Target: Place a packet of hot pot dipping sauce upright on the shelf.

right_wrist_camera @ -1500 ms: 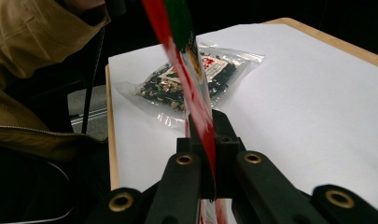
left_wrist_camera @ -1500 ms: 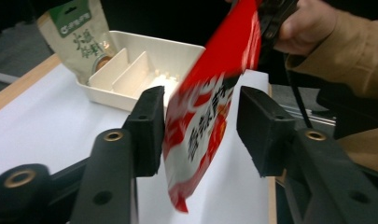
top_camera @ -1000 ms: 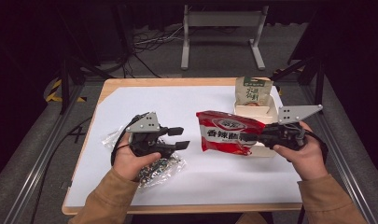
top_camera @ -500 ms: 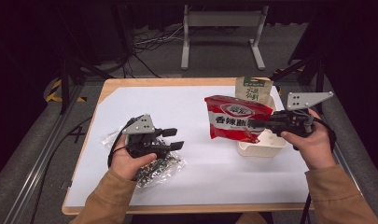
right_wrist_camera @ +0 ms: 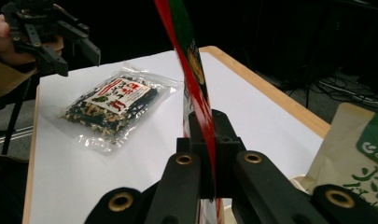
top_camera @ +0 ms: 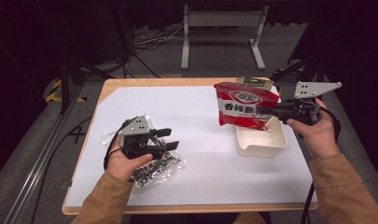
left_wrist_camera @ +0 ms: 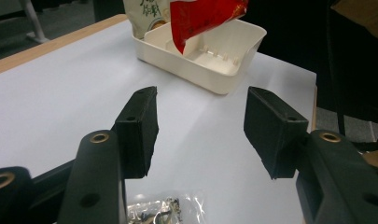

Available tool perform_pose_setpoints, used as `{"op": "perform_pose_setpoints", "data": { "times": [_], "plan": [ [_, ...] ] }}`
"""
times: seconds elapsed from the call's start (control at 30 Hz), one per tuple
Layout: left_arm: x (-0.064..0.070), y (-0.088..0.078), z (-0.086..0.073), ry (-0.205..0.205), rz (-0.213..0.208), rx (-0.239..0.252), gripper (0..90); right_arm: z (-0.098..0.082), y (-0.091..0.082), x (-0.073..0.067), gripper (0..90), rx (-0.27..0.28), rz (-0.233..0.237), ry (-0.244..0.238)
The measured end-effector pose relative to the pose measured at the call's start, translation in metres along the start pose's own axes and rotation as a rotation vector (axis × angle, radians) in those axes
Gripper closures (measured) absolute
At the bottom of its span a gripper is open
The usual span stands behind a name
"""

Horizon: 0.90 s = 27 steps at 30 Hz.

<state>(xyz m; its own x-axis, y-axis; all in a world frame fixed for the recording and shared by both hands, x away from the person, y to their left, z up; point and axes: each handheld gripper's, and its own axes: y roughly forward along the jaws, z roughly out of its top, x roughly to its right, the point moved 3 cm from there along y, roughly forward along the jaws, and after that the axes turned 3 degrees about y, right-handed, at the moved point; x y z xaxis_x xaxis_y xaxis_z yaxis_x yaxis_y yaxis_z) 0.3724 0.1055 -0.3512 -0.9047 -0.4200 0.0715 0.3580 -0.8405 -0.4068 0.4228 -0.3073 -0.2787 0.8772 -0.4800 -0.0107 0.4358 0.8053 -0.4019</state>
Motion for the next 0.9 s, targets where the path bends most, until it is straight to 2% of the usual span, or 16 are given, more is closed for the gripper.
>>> {"op": "perform_pose_setpoints", "data": {
  "times": [0.27,0.53,0.63,0.9],
  "plan": [
    [-0.001,-0.01,-0.007,-0.025,0.034,0.0,45.2,0.004,0.0,0.02,89.5,0.016,-0.024,-0.026],
    [-0.005,-0.021,-0.014,-0.045,0.069,0.004,45.2,0.004,-0.002,0.039,89.5,0.017,-0.054,-0.017],
    [-0.005,-0.024,-0.015,-0.058,0.069,0.009,45.3,0.003,-0.004,0.046,89.5,0.024,-0.066,-0.013],
    [-0.007,-0.027,-0.015,-0.061,0.081,0.014,45.2,0.001,-0.011,0.062,89.5,0.021,-0.105,0.006]
  ]
}}
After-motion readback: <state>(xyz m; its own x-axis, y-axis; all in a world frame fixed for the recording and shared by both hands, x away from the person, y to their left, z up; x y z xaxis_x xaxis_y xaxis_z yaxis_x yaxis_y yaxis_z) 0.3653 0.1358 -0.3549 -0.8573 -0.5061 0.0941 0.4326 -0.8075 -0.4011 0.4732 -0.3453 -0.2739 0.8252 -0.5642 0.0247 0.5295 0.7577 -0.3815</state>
